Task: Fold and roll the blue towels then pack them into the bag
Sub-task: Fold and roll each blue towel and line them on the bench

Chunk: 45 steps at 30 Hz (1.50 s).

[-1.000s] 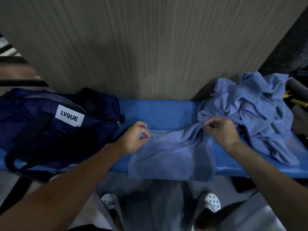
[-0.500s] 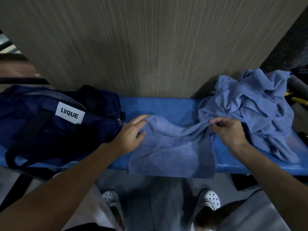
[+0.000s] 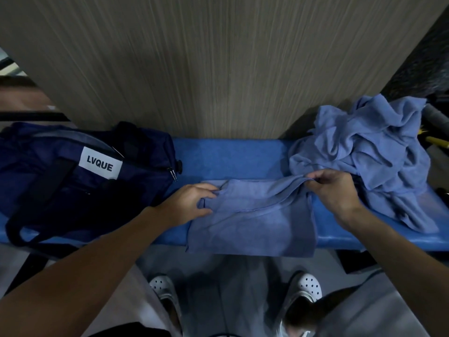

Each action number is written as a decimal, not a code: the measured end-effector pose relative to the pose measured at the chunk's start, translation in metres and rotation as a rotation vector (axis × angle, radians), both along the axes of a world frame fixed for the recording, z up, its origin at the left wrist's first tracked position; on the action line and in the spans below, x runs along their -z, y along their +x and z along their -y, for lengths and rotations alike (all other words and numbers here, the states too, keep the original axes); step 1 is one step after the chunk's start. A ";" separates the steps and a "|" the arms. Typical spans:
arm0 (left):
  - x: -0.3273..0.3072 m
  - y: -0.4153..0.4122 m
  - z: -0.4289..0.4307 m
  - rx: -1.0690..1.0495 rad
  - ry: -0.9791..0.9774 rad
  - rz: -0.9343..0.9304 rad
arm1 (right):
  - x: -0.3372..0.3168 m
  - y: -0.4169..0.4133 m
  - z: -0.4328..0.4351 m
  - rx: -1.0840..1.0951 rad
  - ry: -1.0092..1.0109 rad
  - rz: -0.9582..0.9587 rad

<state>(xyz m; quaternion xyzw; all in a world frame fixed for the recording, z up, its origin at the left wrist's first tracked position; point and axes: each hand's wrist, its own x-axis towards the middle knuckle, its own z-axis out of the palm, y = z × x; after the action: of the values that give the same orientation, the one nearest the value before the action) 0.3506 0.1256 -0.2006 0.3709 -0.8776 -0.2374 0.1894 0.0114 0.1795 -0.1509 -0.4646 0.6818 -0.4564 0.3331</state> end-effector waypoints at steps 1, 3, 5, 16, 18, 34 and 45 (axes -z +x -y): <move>-0.001 -0.001 -0.001 0.013 -0.013 0.007 | 0.000 0.000 -0.001 -0.006 0.004 0.004; -0.004 -0.002 -0.003 0.060 -0.022 0.010 | 0.001 -0.002 -0.002 -0.021 0.007 0.019; -0.005 -0.001 -0.005 0.084 -0.012 0.015 | 0.002 -0.004 -0.004 -0.034 -0.001 0.046; 0.005 0.001 -0.010 -0.128 -0.127 -0.095 | -0.001 -0.005 -0.009 -0.038 -0.036 0.047; -0.004 -0.004 -0.011 -0.180 -0.183 -0.201 | -0.005 -0.003 -0.011 -0.042 -0.055 0.045; -0.152 -0.010 -0.042 -0.525 -0.100 -0.837 | -0.104 -0.014 -0.037 0.112 -0.286 0.226; -0.194 -0.015 -0.068 -0.473 -0.058 -0.951 | -0.153 -0.003 -0.070 0.040 -0.370 0.394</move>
<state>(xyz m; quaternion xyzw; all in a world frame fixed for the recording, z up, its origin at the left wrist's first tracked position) 0.3359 0.1938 -0.0064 0.4045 -0.5935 -0.3060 0.6249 0.0082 0.2491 0.0025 -0.4061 0.5178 -0.6616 0.3596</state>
